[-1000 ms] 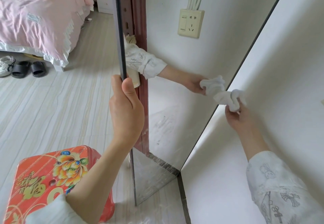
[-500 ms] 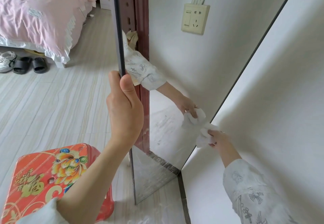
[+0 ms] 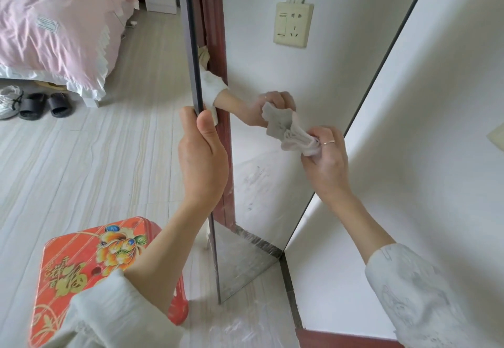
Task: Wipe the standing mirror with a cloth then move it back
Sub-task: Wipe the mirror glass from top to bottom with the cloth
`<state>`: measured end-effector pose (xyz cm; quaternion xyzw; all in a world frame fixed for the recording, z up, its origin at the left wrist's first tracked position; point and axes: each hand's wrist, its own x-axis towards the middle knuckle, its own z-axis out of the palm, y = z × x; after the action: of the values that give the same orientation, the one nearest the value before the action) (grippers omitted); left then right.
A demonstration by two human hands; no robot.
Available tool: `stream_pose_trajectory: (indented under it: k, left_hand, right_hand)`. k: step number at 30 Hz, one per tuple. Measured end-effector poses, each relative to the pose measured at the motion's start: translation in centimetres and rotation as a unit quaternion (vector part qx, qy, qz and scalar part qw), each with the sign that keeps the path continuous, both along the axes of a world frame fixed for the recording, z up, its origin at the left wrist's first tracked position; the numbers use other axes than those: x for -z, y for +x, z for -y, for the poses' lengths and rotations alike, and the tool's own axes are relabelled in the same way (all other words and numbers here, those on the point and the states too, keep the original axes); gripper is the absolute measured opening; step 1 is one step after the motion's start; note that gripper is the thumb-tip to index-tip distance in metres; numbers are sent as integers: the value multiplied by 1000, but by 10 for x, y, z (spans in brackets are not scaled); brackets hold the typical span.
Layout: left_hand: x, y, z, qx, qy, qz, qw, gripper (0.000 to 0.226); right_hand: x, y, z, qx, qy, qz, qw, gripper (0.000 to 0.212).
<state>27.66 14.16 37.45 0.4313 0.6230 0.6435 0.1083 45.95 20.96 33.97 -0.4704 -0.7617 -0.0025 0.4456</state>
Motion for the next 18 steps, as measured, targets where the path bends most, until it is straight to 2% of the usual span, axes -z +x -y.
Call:
stream_pose_trajectory:
  k: [3,6,8,11,15,18]
  left_hand:
    - [1,-2,0,4,1,1,1000,27]
    - [-1,-3,-1,6,5,-2,1000,28]
    - [-1,-5,-1,9,6,-5,1000,28]
    - [0,-7,0,21,10,-3,1000,25]
    - [1,-4,2,35,7,-6,999,22]
    - [0,-3,1,37,14,-10,999,26]
  right_hand:
    - [18,-24,6,-44,-6,-5,999,27]
    - [59,-37,22,-96,-13,44,994,16]
    - [89,-36,36,-138,-69,113,982,10]
    - [107,-26,48,-161,-178,162,957,20]
    - [74,-13,43,-63,-127,96,985,28]
    - [29,-11,28,-2,-54,-2,999,24]
